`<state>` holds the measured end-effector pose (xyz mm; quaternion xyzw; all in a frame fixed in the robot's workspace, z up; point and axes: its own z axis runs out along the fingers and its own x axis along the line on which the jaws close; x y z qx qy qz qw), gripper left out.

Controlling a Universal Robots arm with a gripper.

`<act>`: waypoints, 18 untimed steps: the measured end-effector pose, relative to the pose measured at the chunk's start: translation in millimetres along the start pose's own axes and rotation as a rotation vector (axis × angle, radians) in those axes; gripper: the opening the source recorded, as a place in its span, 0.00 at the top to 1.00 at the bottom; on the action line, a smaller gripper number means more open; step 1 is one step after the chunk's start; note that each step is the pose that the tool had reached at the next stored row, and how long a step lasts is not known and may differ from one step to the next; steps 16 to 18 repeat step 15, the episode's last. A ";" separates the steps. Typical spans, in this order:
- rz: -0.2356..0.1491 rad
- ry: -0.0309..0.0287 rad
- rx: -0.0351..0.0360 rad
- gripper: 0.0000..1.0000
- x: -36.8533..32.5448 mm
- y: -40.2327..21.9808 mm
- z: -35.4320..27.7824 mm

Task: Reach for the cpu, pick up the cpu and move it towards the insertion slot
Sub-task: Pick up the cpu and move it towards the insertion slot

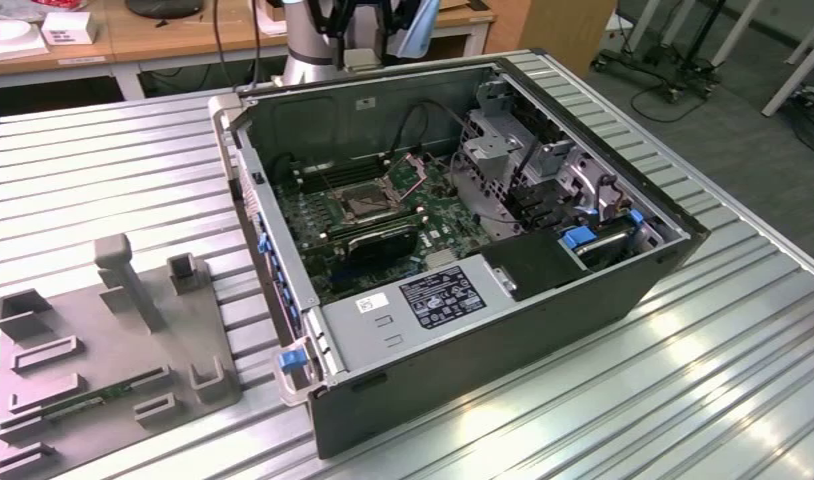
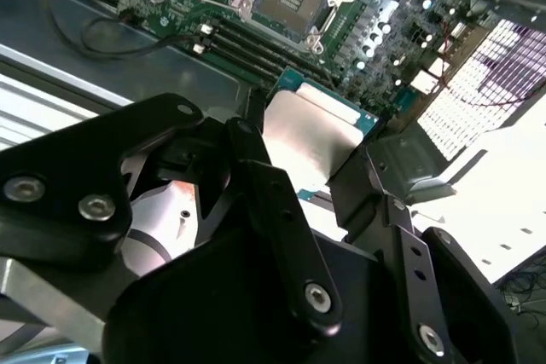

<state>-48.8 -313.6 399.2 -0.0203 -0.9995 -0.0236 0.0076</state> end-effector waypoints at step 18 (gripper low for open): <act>-0.003 -0.0078 -0.0006 0.45 0.0 9.2 6.8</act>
